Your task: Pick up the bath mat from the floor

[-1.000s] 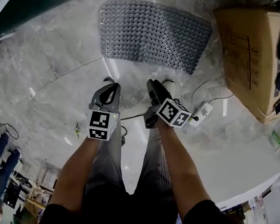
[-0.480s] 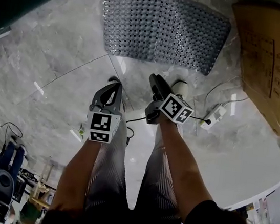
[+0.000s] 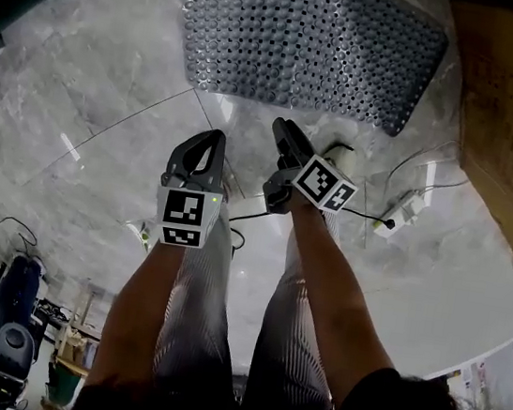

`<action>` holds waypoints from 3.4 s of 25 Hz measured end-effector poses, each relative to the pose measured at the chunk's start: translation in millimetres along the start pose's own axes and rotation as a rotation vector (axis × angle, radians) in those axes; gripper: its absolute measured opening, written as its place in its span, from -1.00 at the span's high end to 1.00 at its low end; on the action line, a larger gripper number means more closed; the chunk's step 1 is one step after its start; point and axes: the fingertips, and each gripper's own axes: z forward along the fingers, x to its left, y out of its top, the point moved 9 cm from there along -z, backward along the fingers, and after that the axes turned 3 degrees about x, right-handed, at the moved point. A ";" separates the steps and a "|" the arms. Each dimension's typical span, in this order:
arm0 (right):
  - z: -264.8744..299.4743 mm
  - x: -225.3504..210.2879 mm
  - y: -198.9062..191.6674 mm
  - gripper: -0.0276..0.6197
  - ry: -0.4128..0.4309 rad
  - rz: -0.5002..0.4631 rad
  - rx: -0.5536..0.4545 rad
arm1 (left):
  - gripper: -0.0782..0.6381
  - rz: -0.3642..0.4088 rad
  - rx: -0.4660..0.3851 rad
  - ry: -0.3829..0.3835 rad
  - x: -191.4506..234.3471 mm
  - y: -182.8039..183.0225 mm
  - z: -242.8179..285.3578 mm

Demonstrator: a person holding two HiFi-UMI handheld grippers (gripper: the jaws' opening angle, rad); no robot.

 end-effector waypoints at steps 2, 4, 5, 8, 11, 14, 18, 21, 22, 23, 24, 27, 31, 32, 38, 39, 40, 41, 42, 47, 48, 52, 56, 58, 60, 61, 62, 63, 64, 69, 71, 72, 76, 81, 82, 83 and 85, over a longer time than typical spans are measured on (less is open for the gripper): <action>9.1 -4.9 0.6 0.49 0.003 0.003 0.006 | 0.76 -0.015 -0.001 0.013 4.2 -1.6 9.5; 15.2 -11.2 1.8 0.50 0.001 0.012 0.002 | 0.76 -0.036 -0.007 0.020 5.1 -2.4 16.9; 17.6 -14.3 2.4 0.49 0.001 0.021 -0.004 | 0.76 -0.038 -0.009 0.019 4.5 -2.9 19.9; 26.6 -21.6 3.4 0.49 0.006 0.046 -0.016 | 0.76 -0.021 -0.012 0.012 3.6 -4.5 27.7; 35.4 -26.2 5.3 0.49 0.013 0.057 -0.025 | 0.76 -0.021 -0.010 0.013 6.2 -7.8 34.8; 43.8 -27.3 8.2 0.49 0.031 0.046 -0.032 | 0.76 -0.024 -0.010 0.020 10.8 -11.7 41.6; 54.2 -29.3 10.8 0.50 0.051 0.022 -0.039 | 0.76 -0.035 -0.013 0.036 18.8 -15.9 48.2; 56.3 -31.3 8.7 0.59 0.065 -0.007 -0.046 | 0.76 -0.046 -0.014 0.048 24.2 -18.1 51.2; 55.7 -31.7 8.0 0.58 0.077 -0.007 -0.053 | 0.76 -0.045 -0.015 0.051 25.3 -18.5 51.6; 55.0 -31.7 7.9 0.56 0.092 -0.005 -0.060 | 0.76 -0.044 -0.015 0.053 26.0 -18.6 51.8; 54.4 -31.3 8.2 0.54 0.107 -0.003 -0.067 | 0.76 -0.042 -0.016 0.054 26.5 -18.7 51.9; 54.2 -28.8 10.3 0.54 0.138 0.001 -0.079 | 0.76 -0.035 -0.017 0.054 26.7 -20.2 51.7; 56.8 -30.5 10.0 0.55 0.141 0.015 -0.084 | 0.76 -0.033 -0.013 0.051 26.0 -23.2 53.1; 58.1 -30.8 10.1 0.58 0.143 0.013 -0.085 | 0.76 -0.031 -0.013 0.048 25.6 -23.5 54.0; 64.6 -29.3 9.0 0.61 0.196 0.029 -0.104 | 0.76 -0.016 -0.014 0.039 25.7 -28.5 58.0; 64.3 -29.4 8.9 0.60 0.203 0.030 -0.105 | 0.76 -0.015 -0.013 0.039 25.8 -29.6 58.2; 64.3 -29.5 9.2 0.59 0.209 0.030 -0.105 | 0.76 -0.015 -0.012 0.039 26.2 -30.4 58.5; 64.6 -29.5 9.5 0.59 0.216 0.033 -0.104 | 0.76 -0.014 -0.011 0.039 27.0 -30.9 58.7; 65.2 -29.5 10.0 0.59 0.225 0.041 -0.103 | 0.76 -0.014 -0.011 0.040 28.0 -31.3 58.9; 68.2 -28.8 11.3 0.64 0.255 0.047 -0.084 | 0.76 -0.021 -0.016 0.042 31.4 -32.3 60.7; 68.6 -29.3 10.7 0.63 0.255 0.047 -0.081 | 0.76 -0.021 -0.017 0.042 31.4 -32.4 61.4; 68.9 -27.1 11.6 0.59 0.270 0.053 -0.087 | 0.76 -0.021 -0.020 0.042 30.7 -33.3 62.3; 68.7 -27.9 9.2 0.70 0.208 0.072 -0.113 | 0.76 -0.021 -0.018 0.040 30.2 -36.0 60.5; 68.7 -28.7 8.0 0.82 0.178 0.087 -0.128 | 0.76 -0.021 -0.017 0.041 30.3 -37.3 58.8; 69.6 -28.1 7.1 0.82 0.175 0.112 -0.142 | 0.77 -0.023 -0.020 0.043 31.1 -38.3 57.6; 70.5 -27.6 6.7 0.82 0.178 0.127 -0.149 | 0.76 -0.024 -0.021 0.043 31.7 -38.9 57.2; 71.6 -27.3 6.3 0.82 0.181 0.141 -0.155 | 0.76 -0.025 -0.021 0.043 32.2 -39.6 56.7; 72.6 -27.1 6.0 0.82 0.184 0.153 -0.160 | 0.77 -0.025 -0.021 0.044 32.5 -40.2 56.2; 73.4 -26.9 5.9 0.82 0.185 0.163 -0.166 | 0.76 -0.026 -0.022 0.045 32.6 -40.7 55.7; 70.0 -23.6 8.2 0.85 0.166 0.139 -0.170 | 0.76 -0.034 -0.022 0.048 29.9 -41.5 48.9; 65.6 -18.7 11.8 0.85 0.169 0.107 -0.162 | 0.76 -0.032 -0.020 0.046 27.7 -40.3 44.9; 63.4 -15.6 13.9 0.85 0.172 0.095 -0.159 | 0.76 -0.030 -0.018 0.045 26.9 -39.5 42.9; 54.2 -2.6 24.2 0.86 0.175 0.066 -0.156 | 0.77 -0.034 -0.020 0.046 26.9 -32.3 34.7; 39.6 17.6 38.3 0.86 0.175 0.038 -0.150 | 0.76 -0.033 -0.028 0.048 26.9 -15.9 23.2; 36.5 21.8 42.1 0.86 0.176 0.030 -0.150 | 0.76 -0.032 -0.032 0.050 26.5 -11.5 20.4; 33.4 26.2 46.4 0.86 0.178 0.019 -0.151 | 0.76 -0.031 -0.039 0.052 26.1 -6.5 17.3; 26.8 36.5 55.0 0.86 0.182 -0.001 -0.152 | 0.76 -0.032 -0.053 0.056 25.6 3.3 9.0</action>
